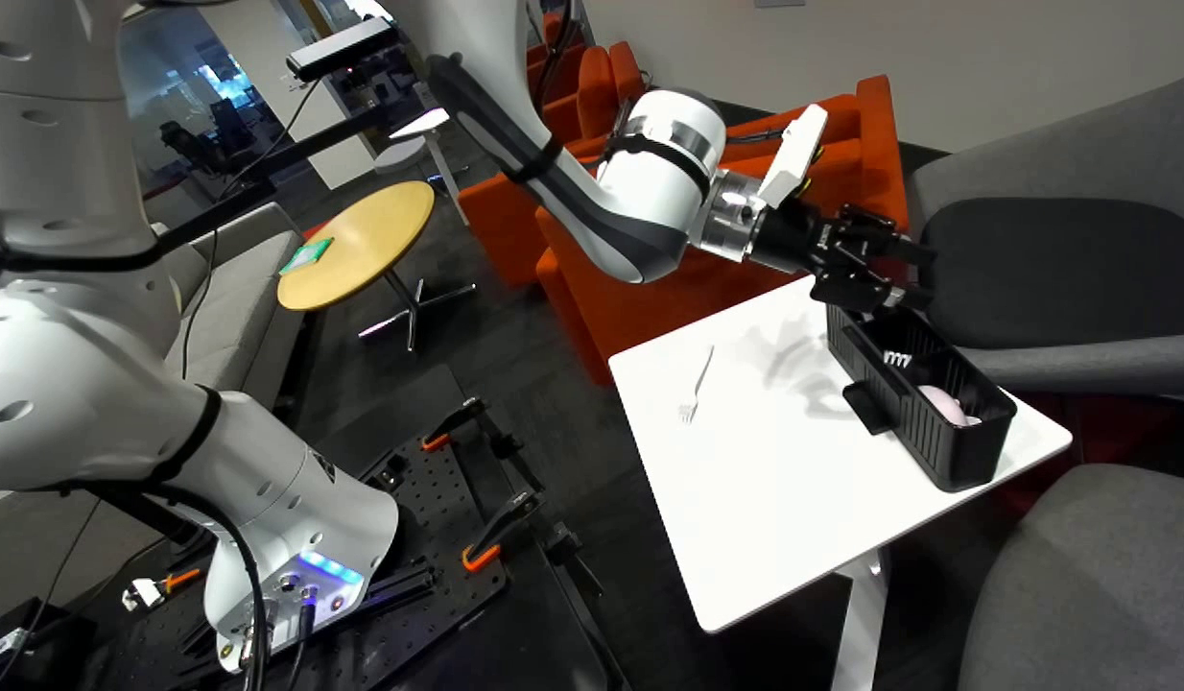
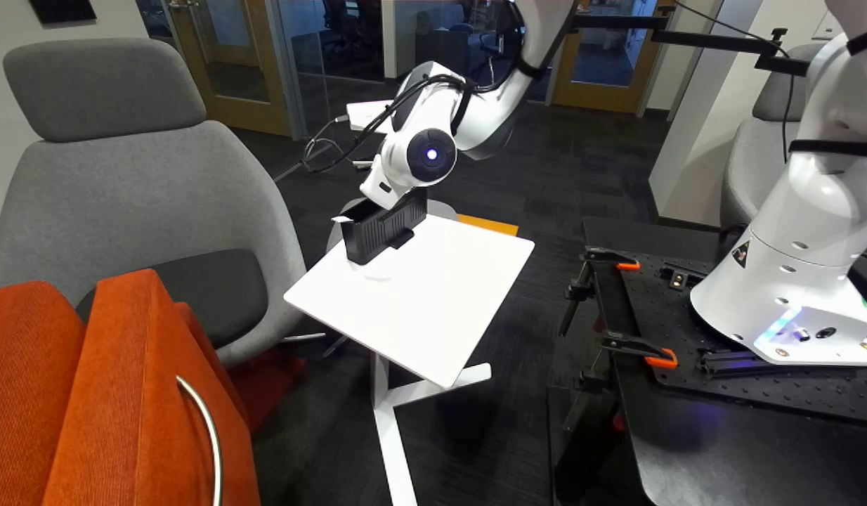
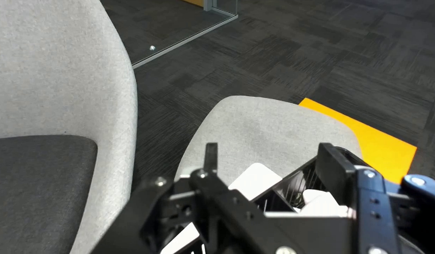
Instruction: Put the spoon into the black object.
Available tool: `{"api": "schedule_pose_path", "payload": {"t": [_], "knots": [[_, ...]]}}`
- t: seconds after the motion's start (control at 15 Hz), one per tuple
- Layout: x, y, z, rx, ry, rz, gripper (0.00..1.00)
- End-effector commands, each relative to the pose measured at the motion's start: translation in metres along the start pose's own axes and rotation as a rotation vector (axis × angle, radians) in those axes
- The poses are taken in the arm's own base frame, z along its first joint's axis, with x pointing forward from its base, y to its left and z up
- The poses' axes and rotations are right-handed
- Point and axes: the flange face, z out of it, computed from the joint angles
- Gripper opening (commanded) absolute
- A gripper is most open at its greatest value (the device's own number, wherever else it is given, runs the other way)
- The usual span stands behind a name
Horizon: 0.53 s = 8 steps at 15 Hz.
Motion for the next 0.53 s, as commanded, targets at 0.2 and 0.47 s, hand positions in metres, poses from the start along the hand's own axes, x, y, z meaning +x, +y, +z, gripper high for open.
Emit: {"api": "schedule_pose_path", "payload": {"t": [0.2, 0.47], "knots": [[-0.036, 0.012, -0.043, -0.051, 0.018, 0.086, 1.0], [-0.07, 0.015, -0.079, -0.01, 0.044, 0.171, 1.0]]}}
